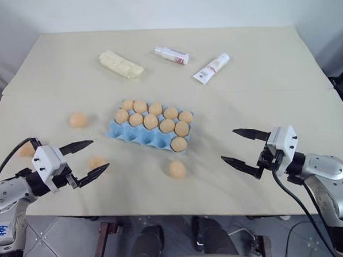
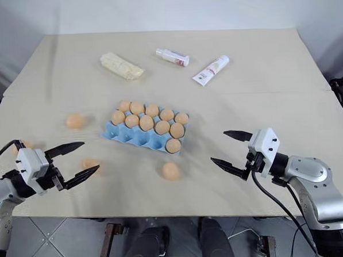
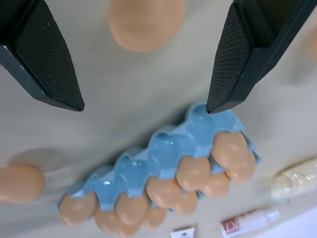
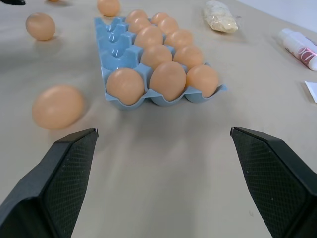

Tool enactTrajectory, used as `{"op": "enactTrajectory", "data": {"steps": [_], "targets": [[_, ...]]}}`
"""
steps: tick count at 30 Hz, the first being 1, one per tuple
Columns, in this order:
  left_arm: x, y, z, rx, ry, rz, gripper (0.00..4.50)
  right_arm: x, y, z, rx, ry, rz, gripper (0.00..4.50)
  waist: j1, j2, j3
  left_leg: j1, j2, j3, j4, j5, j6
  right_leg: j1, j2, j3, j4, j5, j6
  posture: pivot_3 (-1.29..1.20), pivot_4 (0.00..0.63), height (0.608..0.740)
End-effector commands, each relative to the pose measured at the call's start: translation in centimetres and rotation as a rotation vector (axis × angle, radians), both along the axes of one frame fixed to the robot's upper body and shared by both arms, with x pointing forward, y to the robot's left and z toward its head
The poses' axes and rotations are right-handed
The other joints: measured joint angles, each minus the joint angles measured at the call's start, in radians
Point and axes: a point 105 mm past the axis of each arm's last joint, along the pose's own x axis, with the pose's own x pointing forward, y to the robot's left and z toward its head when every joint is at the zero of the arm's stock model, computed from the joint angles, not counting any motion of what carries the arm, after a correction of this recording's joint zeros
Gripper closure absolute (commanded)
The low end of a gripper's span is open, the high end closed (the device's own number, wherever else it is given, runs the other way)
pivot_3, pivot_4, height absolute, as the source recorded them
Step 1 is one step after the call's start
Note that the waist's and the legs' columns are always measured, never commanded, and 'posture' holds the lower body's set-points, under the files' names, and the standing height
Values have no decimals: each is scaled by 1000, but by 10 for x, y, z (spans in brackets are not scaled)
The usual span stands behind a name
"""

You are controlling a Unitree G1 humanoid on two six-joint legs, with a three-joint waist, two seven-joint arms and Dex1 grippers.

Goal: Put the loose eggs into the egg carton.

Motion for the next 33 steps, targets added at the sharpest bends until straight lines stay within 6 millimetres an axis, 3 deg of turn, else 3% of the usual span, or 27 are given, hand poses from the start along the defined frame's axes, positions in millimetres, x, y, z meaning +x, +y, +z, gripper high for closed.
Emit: {"op": "enactTrajectory", "data": {"steps": [1,6,10,14,19,24,33], "targets": [[5,-1,3,6,-35,16,305,-5,3,6,0,-41,17,0,0,0,0,0,0,0,0,0,0,0,0,0,0,0,0,0,150,740],[7,-12,4,-57,-27,-62,305,-18,-1,2,-29,-8,43,0,3,0,0,0,0,0,0,0,0,0,0,0,0,0,0,0,150,740],[-1,-12,-3,-8,6,-116,305,-34,12,3,-37,49,137,0,-1,0,0,-1,-1,0,1,0,0,0,0,0,0,0,0,0,150,740],[-18,1,-19,27,103,-161,305,-29,43,-14,-85,95,193,0,-12,0,0,2,0,1,1,0,0,0,1,2,2,0,-1,0,150,740],[-28,1,-26,55,121,-189,305,-11,69,-35,-82,90,173,0,1,-1,0,1,1,-1,1,1,-1,0,0,0,3,-1,-2,0,150,740],[-34,-7,-24,47,117,-196,305,10,87,-45,-68,86,126,0,1,-1,-1,-1,-1,-1,2,1,-1,0,-1,0,1,0,-1,0,150,740],[-35,-6,-22,46,108,-159,305,8,110,-57,-32,137,166,0,-4,-1,-1,0,0,-1,1,1,-1,-1,0,0,2,-1,-1,0,150,740]]}}
